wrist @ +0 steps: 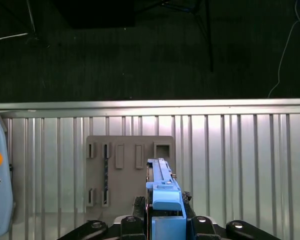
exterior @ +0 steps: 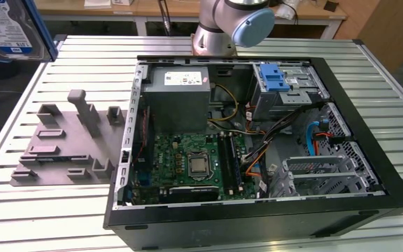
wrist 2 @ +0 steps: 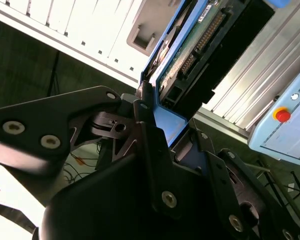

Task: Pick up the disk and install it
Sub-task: 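Pick up the disk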

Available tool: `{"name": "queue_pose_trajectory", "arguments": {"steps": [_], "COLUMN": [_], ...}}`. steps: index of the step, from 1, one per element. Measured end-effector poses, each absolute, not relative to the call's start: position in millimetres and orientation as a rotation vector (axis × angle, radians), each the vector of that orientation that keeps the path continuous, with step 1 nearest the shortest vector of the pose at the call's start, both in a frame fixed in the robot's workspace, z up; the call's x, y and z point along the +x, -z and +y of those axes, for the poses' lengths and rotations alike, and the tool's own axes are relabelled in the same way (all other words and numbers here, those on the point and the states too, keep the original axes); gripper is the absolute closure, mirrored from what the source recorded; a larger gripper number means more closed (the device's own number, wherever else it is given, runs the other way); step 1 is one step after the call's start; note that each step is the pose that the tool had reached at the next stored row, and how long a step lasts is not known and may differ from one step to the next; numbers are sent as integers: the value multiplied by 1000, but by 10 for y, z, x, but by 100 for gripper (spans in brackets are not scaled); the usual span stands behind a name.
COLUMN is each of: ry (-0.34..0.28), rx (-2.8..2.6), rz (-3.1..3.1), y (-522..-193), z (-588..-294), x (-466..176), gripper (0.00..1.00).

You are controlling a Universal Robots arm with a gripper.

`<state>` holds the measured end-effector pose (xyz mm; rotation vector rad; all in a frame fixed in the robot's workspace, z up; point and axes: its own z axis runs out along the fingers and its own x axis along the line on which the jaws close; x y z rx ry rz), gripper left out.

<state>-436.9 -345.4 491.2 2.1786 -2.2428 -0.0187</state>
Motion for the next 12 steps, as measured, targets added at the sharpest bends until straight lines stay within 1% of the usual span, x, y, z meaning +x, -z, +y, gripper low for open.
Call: {"name": "queue_pose_trajectory", "arguments": {"steps": [6,12], "ry": [19,19], "rx": [2179,2179], "rz": [-2243,-2243], "y": [-4912,-4911], "z": [-3581,-3581], "x": [-4369,-4369], "gripper": [64,64]}}
